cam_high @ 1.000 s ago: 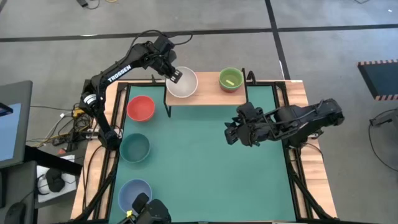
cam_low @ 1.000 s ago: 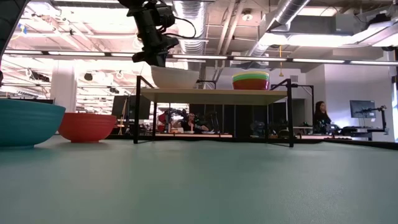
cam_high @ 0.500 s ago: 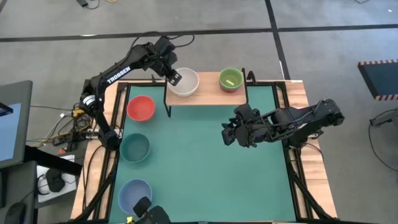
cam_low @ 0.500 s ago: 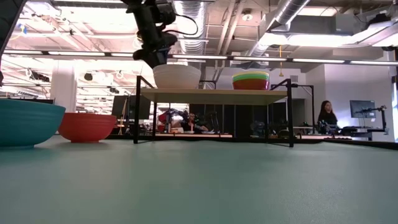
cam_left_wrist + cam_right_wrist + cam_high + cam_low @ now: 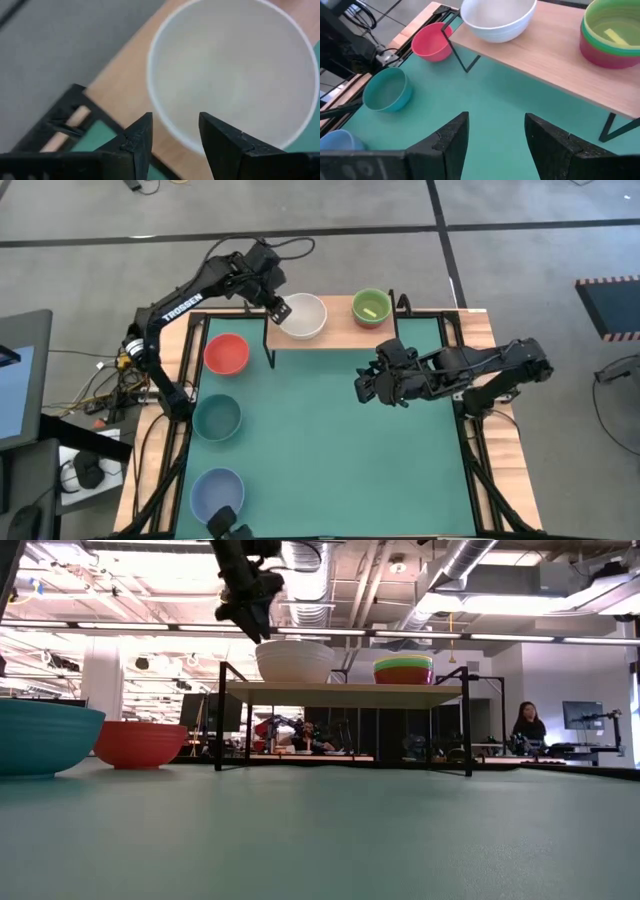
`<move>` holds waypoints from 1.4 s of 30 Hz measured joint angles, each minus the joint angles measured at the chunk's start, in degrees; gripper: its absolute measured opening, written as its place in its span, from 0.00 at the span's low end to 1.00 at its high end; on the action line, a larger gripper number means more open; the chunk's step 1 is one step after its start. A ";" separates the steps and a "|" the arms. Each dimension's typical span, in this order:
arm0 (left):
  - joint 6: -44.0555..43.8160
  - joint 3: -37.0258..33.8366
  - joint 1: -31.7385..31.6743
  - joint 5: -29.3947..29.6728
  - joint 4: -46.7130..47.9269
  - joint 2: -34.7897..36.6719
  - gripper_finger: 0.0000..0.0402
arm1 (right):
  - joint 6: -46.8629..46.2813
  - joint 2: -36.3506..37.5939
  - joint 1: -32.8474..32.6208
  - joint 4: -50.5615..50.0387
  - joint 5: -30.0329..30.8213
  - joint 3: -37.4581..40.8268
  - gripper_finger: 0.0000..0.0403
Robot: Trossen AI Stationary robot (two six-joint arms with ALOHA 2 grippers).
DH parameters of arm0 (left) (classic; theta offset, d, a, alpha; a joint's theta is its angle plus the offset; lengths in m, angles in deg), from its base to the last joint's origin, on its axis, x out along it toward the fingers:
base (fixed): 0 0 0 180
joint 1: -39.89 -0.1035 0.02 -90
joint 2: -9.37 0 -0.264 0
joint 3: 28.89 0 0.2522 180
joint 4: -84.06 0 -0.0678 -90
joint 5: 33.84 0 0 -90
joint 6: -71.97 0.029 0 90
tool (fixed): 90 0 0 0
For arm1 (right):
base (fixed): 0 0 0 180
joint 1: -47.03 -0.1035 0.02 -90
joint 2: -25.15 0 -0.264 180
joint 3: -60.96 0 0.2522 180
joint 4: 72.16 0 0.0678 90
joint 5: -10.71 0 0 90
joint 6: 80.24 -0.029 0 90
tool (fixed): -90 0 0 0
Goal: Place and stack bowls onto a shelf
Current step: Stack the large orange bowl on top of the large white bowl on the shelf
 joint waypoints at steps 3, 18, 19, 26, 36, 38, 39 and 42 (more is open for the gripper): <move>3.73 0.00 -0.62 0.31 -0.19 2.85 0.36 | 0.27 0.00 0.38 -0.31 0.00 0.00 0.54; -0.31 -7.48 -4.27 5.71 -0.85 16.47 0.36 | 1.04 0.00 1.73 0.03 -1.81 0.00 0.54; -0.88 -9.52 -4.36 5.91 -1.24 17.59 0.36 | 1.02 0.00 1.56 0.38 -1.81 0.00 0.54; -6.60 -26.78 -6.41 5.74 -9.75 26.23 0.36 | 0.43 0.00 -0.07 1.98 -2.02 0.00 0.54; -16.43 -40.45 -11.86 9.15 -10.43 30.50 0.36 | 0.12 0.00 0.79 2.14 -2.89 -0.02 0.54; -17.39 -43.02 -12.55 9.16 -10.34 30.49 0.36 | -0.06 0.00 1.13 2.14 -3.37 -0.02 0.54; -17.90 -44.32 -12.82 9.19 -10.46 30.49 0.36 | -0.09 0.00 1.24 2.16 -3.49 -0.02 0.54; -18.27 -47.61 -13.43 10.73 -10.37 30.48 0.36 | -0.16 0.02 1.34 2.47 -4.27 -0.02 0.54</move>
